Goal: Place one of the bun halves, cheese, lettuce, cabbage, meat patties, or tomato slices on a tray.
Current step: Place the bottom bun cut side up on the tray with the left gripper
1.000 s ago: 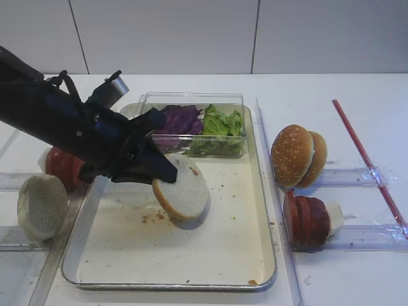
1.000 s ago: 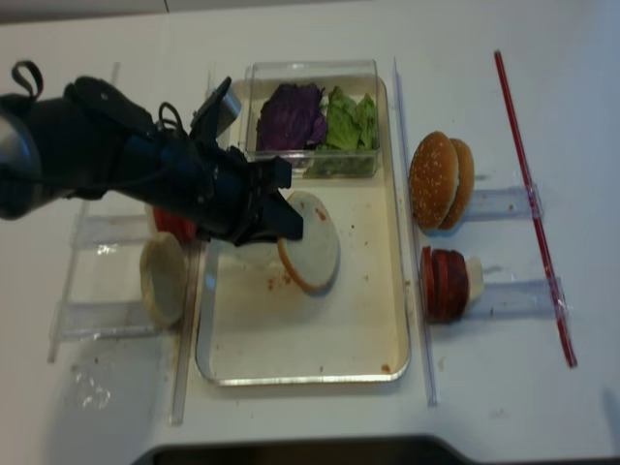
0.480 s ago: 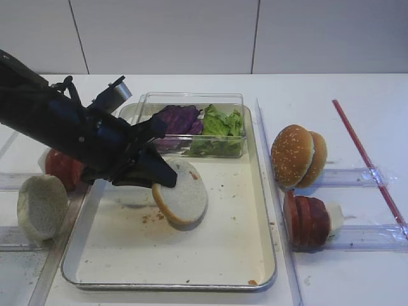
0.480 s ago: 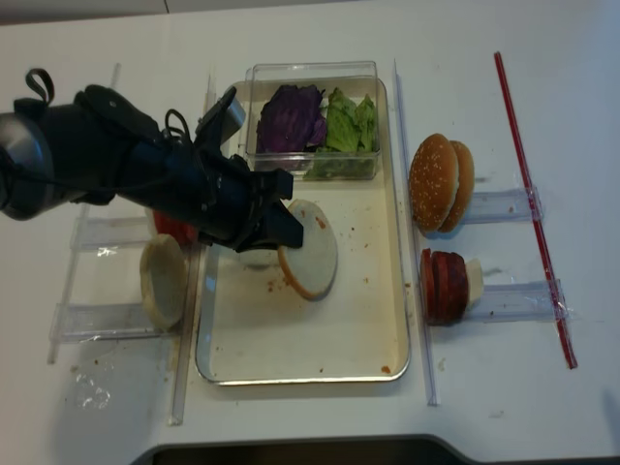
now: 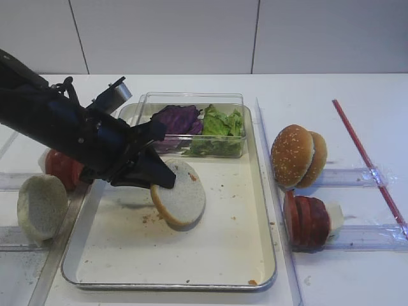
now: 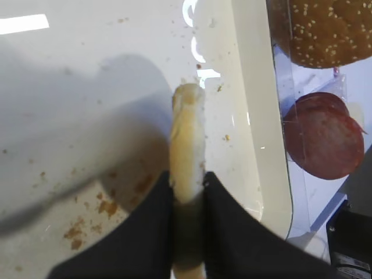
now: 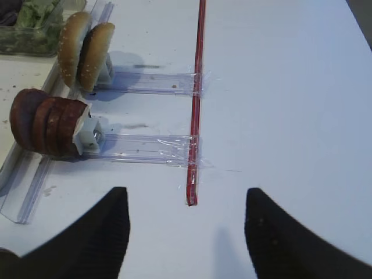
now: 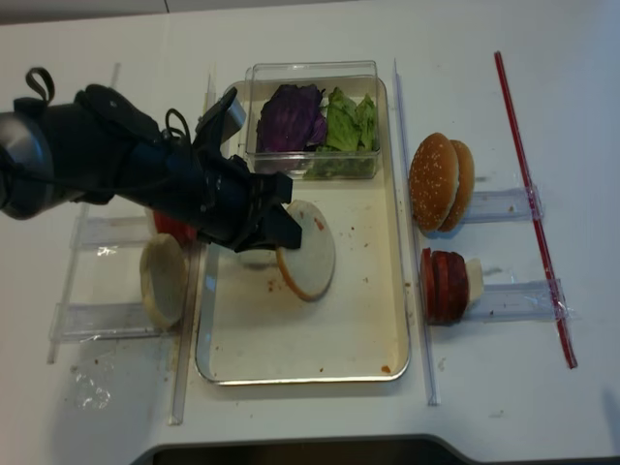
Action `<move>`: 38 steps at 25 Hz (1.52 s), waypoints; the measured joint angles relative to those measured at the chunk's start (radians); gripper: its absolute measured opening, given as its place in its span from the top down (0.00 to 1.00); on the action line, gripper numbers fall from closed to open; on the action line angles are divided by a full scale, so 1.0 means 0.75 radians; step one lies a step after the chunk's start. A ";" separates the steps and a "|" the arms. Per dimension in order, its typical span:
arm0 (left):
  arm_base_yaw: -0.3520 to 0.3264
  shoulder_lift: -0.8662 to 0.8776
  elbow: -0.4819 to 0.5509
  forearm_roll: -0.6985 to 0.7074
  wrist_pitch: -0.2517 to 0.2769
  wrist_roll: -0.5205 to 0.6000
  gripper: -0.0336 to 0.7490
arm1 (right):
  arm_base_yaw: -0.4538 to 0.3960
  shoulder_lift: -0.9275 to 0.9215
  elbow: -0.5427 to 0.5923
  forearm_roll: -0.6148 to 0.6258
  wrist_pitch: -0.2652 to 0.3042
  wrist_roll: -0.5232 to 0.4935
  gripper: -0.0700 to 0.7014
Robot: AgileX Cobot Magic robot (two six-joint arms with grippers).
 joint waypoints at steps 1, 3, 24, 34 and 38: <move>0.000 0.000 0.000 0.000 -0.003 0.000 0.87 | 0.000 0.000 0.000 0.000 0.000 0.000 0.32; 0.000 0.000 0.000 0.000 -0.010 0.000 0.87 | 0.000 0.000 0.000 0.000 0.000 0.000 0.32; -0.022 0.000 0.042 -0.075 -0.105 0.019 0.87 | 0.000 0.000 0.000 0.000 0.000 -0.003 0.32; -0.022 0.000 0.095 -0.129 -0.141 0.053 0.87 | 0.000 0.000 0.000 0.000 0.000 -0.003 0.32; -0.022 0.000 0.094 -0.140 -0.144 0.065 0.87 | 0.000 0.000 0.000 0.000 0.000 -0.003 0.32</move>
